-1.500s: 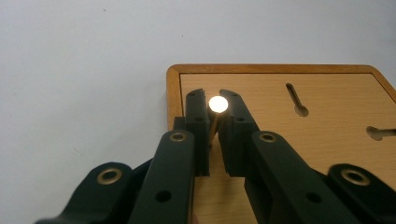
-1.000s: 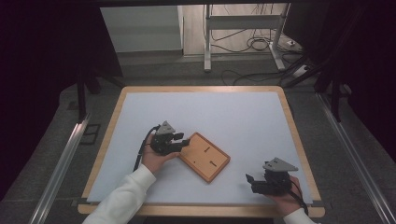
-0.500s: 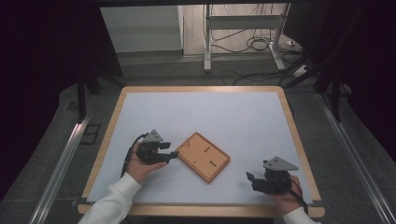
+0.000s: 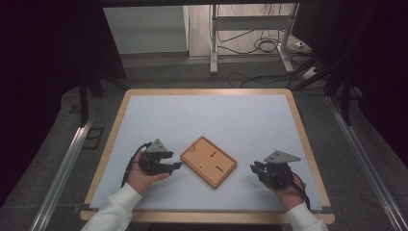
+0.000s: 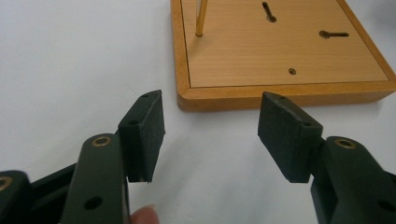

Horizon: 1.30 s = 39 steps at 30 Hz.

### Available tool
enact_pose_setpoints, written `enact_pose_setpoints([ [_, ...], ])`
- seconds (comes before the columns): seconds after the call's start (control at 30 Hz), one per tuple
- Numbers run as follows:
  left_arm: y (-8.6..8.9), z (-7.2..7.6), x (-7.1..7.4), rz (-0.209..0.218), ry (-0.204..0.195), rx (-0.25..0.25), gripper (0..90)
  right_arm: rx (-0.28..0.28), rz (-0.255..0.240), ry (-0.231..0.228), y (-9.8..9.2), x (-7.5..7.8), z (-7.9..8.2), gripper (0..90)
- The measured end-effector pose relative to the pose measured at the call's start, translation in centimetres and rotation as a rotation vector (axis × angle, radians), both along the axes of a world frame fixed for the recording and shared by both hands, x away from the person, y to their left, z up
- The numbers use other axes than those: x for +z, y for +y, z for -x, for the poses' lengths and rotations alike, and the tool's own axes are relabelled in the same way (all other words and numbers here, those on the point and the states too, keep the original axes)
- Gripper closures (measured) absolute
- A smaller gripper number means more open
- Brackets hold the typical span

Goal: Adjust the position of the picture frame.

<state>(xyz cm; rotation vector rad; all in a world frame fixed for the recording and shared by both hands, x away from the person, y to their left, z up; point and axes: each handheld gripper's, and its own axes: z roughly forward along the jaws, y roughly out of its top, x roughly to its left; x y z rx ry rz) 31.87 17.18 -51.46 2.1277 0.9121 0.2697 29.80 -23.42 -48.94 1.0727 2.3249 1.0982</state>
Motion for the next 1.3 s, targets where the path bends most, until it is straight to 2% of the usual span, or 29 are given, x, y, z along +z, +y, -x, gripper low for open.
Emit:
enact_pose_setpoints([
  [0.07,0.1,0.0,0.0,0.004,0.005,-0.001,40.5,0.02,-0.008,0.018,0.9,0.2,-1.4,88.8],
  [0.13,0.1,0.0,-0.1,0.004,0.008,0.001,40.4,0.025,0.002,0.017,1.4,0.1,-1.8,89.5],
  [0.2,0.1,0.0,-0.1,0.002,0.007,-0.002,40.4,0.048,0.051,0.021,2.9,-0.2,-3.2,89.7],
  [0.27,0.1,0.1,-0.1,0.0,0.005,-0.004,40.4,0.054,0.062,0.02,3.4,-0.4,-3.6,89.7],
  [0.3,0.1,0.1,-0.1,0.0,0.005,-0.006,40.4,0.065,0.079,0.028,4.2,-0.7,-4.3,89.7],
  [0.43,0.3,0.4,-0.2,0.002,0.018,-0.009,41.2,0.082,0.112,0.038,5.1,-1.2,-5.0,89.7],
  [0.6,0.7,0.8,-0.4,0.004,0.021,-0.003,41.0,0.086,0.117,0.057,5.2,-1.9,-5.1,89.8],
  [0.8,1.2,1.0,-0.6,0.005,0.025,0.005,40.8,0.1,0.146,0.067,5.3,-2.3,-5.5,89.7],
  [0.9,1.4,1.1,-0.7,0.007,0.031,0.01,40.7,0.106,0.143,0.085,5.3,-2.4,-5.6,89.8],
  [1.07,1.3,1.0,-0.9,0.0,0.037,0.006,40.9,0.116,0.144,0.073,5.2,-2.5,-5.4,90.0],
  [1.3,1.3,0.9,-1.1,-0.009,0.047,0.001,41.1,0.127,0.125,0.083,5.1,-2.6,-4.9,90.0],
])
